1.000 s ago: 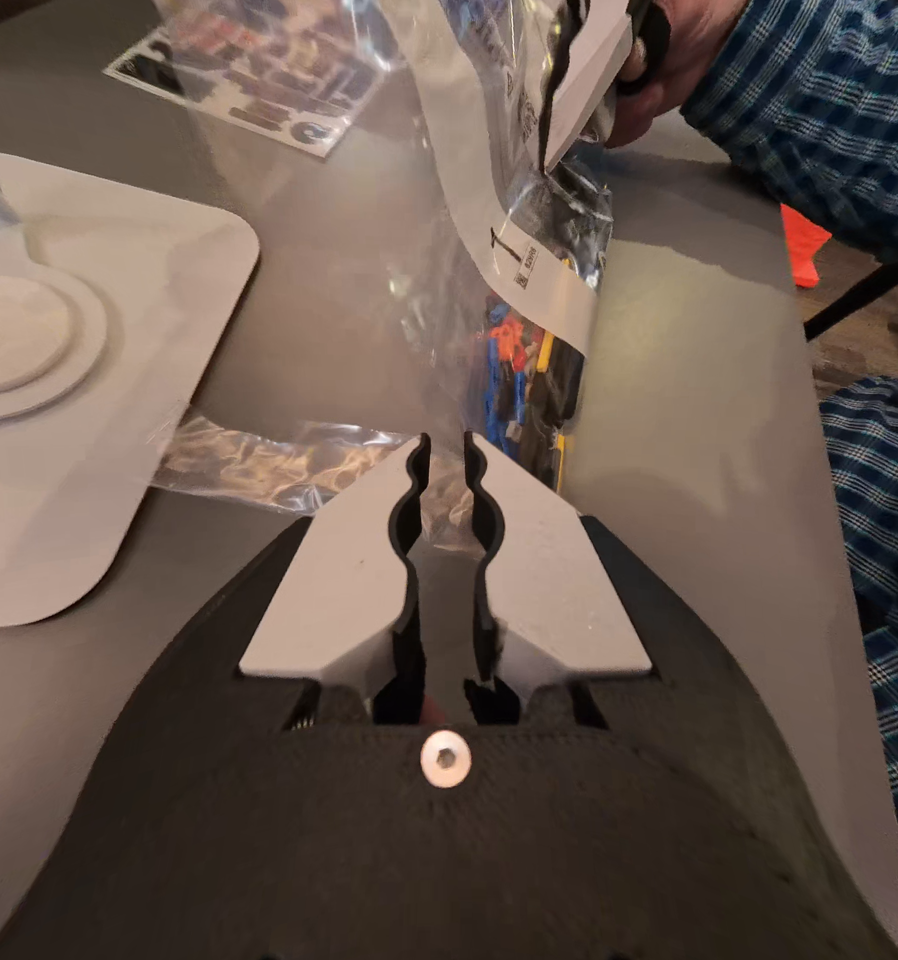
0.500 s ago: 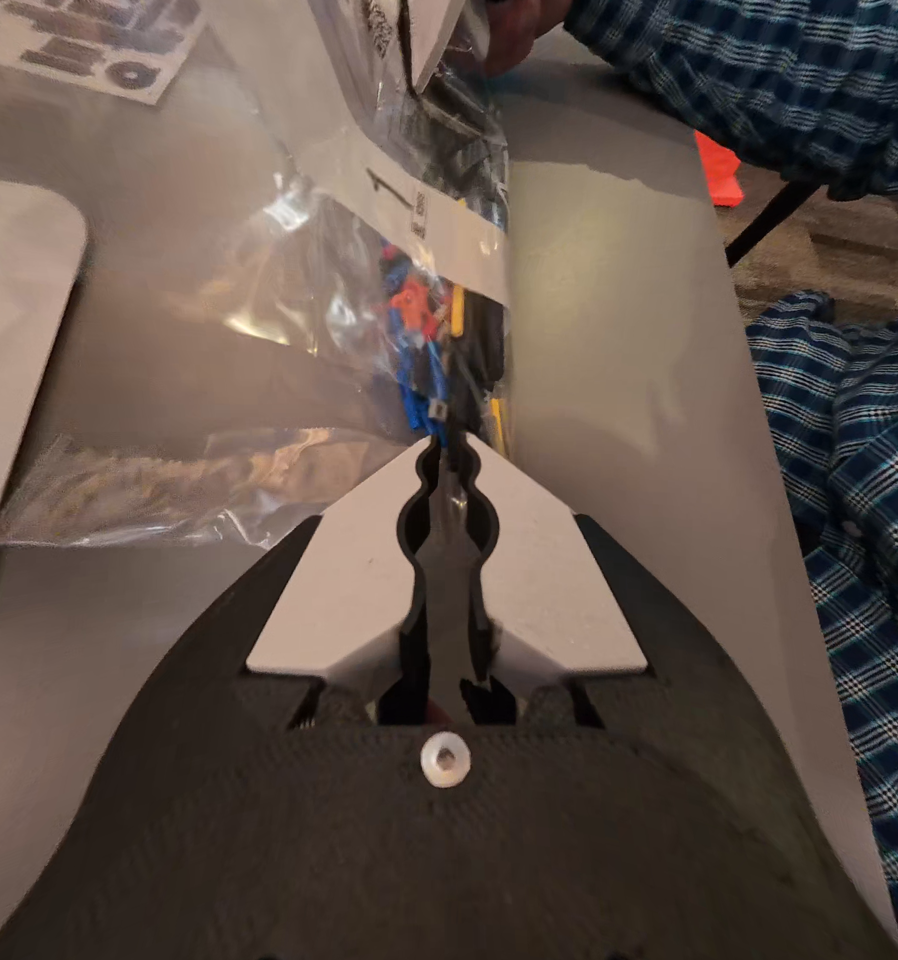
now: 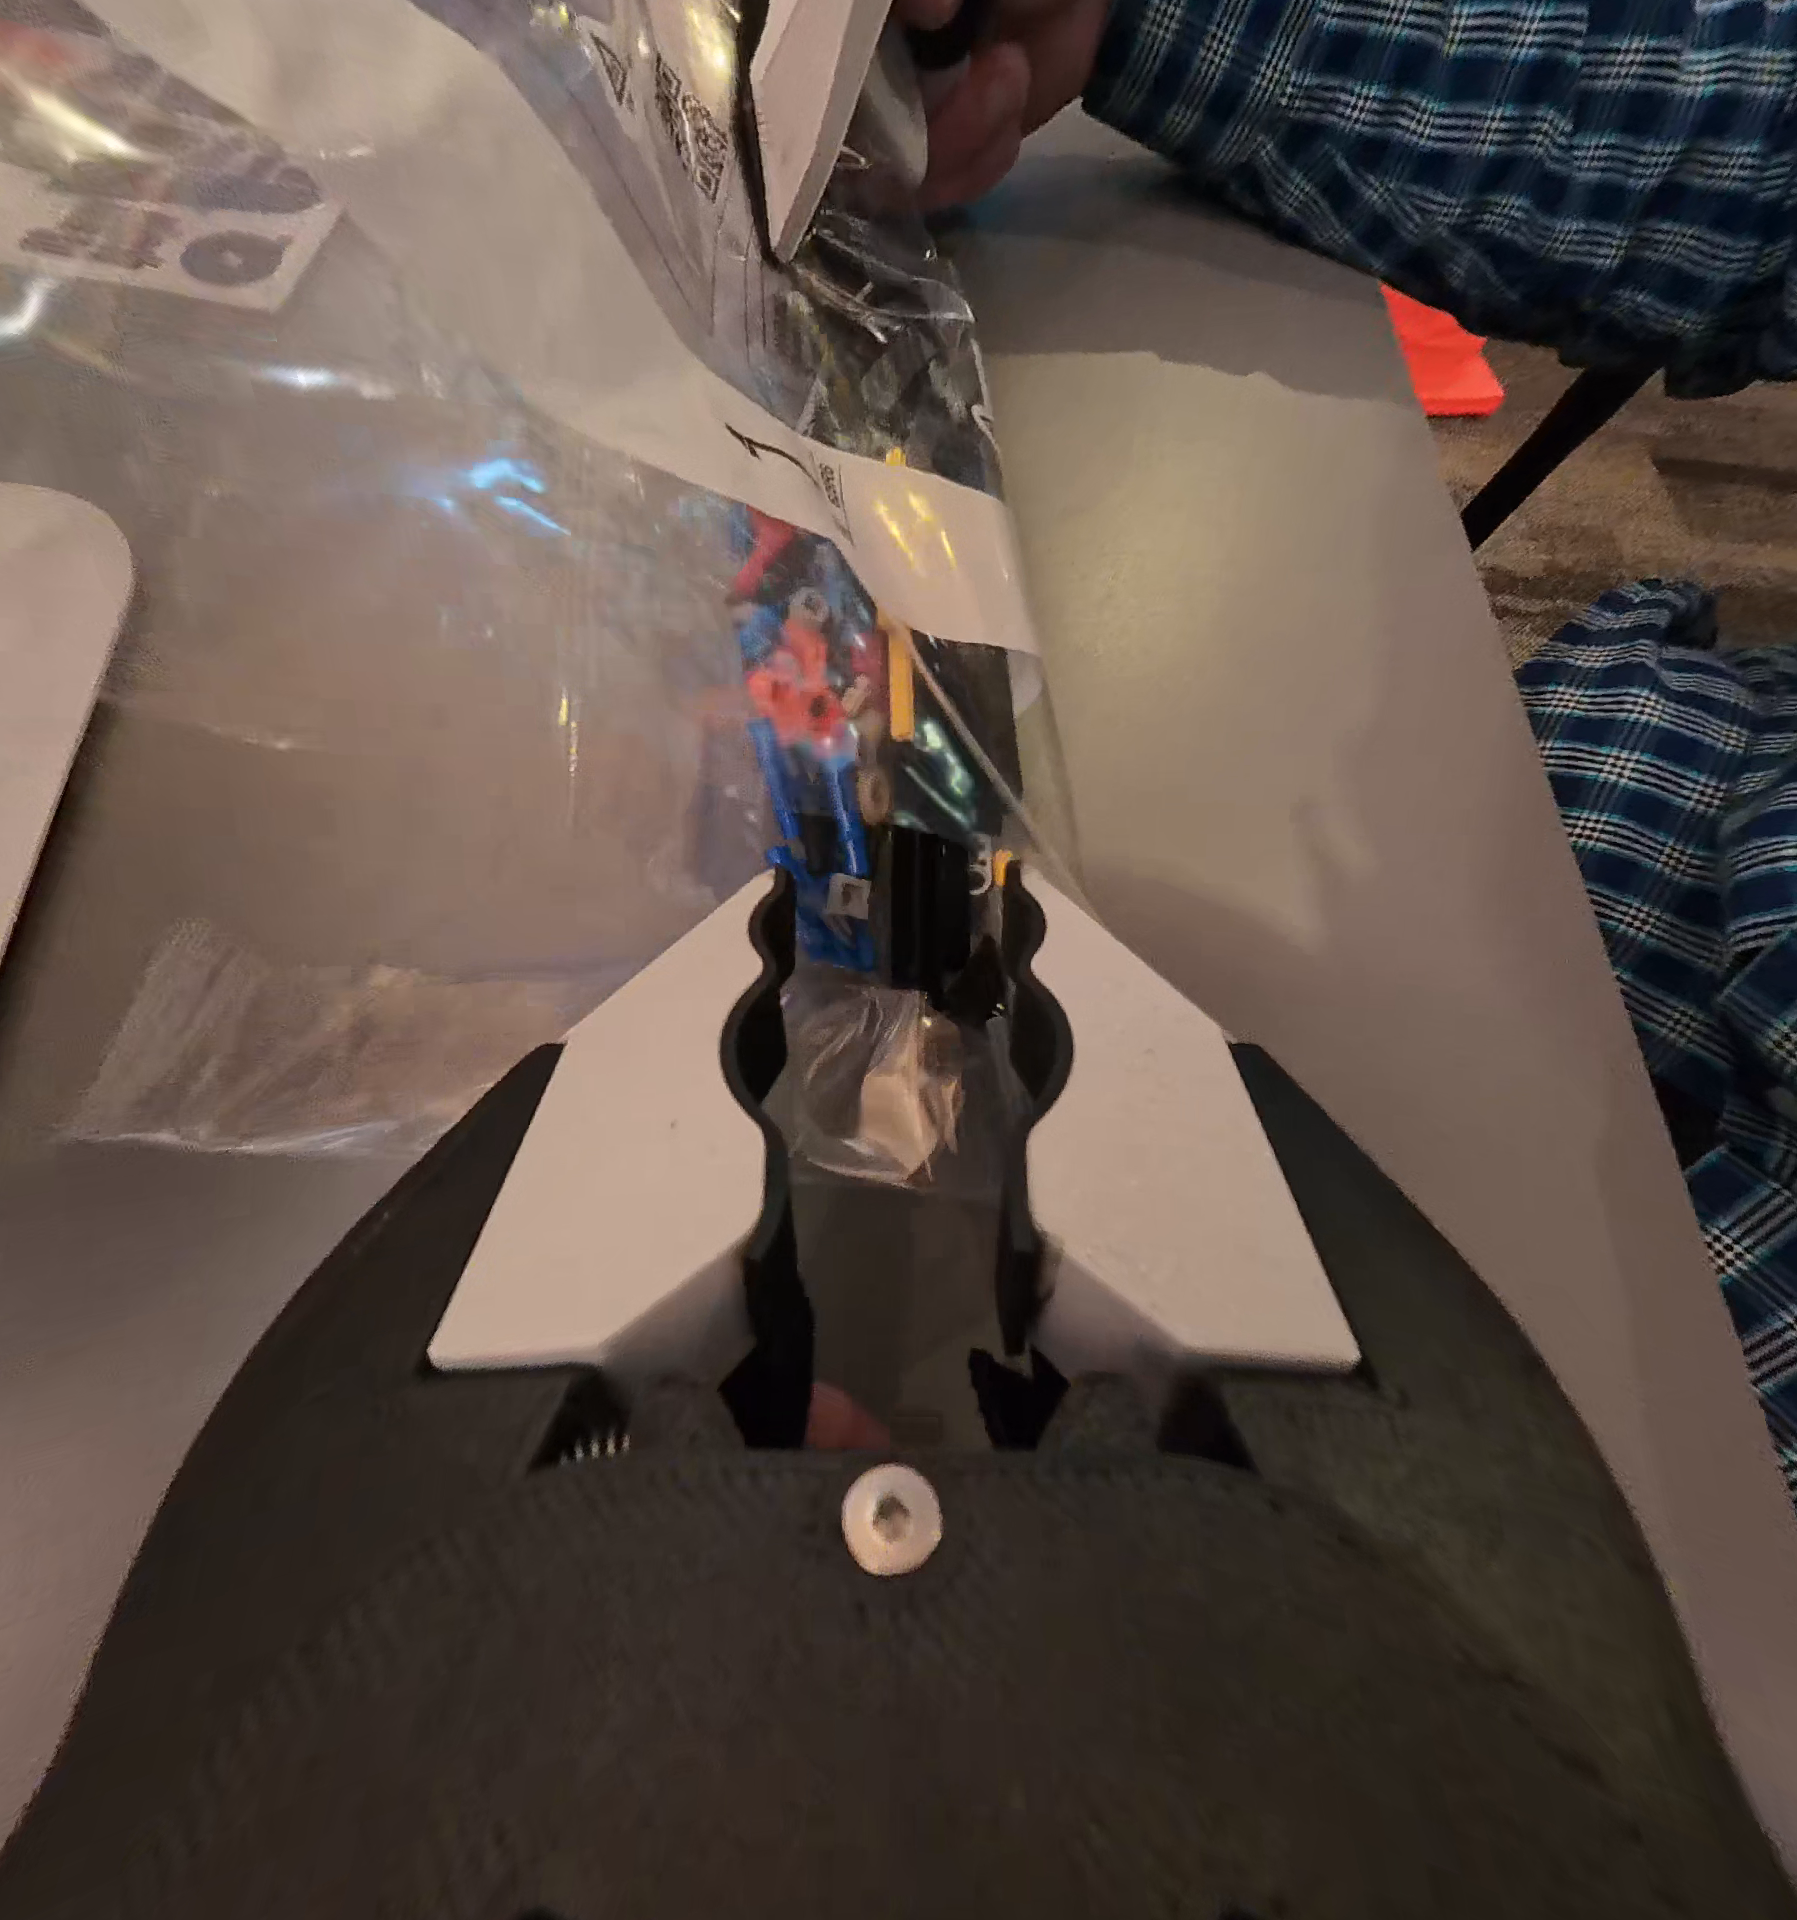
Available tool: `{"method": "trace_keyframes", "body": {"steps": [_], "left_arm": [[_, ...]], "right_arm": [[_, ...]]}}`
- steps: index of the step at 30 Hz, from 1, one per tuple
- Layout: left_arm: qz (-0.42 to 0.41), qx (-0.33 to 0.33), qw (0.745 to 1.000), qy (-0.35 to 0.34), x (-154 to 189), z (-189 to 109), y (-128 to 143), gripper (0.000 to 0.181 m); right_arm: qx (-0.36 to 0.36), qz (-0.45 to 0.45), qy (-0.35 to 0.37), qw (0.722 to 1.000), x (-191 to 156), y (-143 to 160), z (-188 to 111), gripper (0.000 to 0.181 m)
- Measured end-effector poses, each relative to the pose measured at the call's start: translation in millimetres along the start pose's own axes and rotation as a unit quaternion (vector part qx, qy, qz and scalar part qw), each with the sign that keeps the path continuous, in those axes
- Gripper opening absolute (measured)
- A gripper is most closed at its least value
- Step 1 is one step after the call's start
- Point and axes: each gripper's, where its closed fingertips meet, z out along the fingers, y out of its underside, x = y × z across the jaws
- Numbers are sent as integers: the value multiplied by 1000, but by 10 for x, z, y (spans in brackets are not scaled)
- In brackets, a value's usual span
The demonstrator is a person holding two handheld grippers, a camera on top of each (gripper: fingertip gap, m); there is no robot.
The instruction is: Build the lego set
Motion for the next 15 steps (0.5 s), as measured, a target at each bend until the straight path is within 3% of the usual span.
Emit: {"method": "trace_keyframes", "body": {"steps": [7,13,15], "left_arm": [[2,-27,1000,-4,-37,107,42,28],[0,-41,999,-2,-36,143,71,3],[-5,-43,999,1,-33,142,92,2]], "right_arm": [[-6,5,3,1000,19,9,14,0],[-10,17,5,1000,42,16,12,0],[-10,27,1,1000,36,18,6,0]]}}
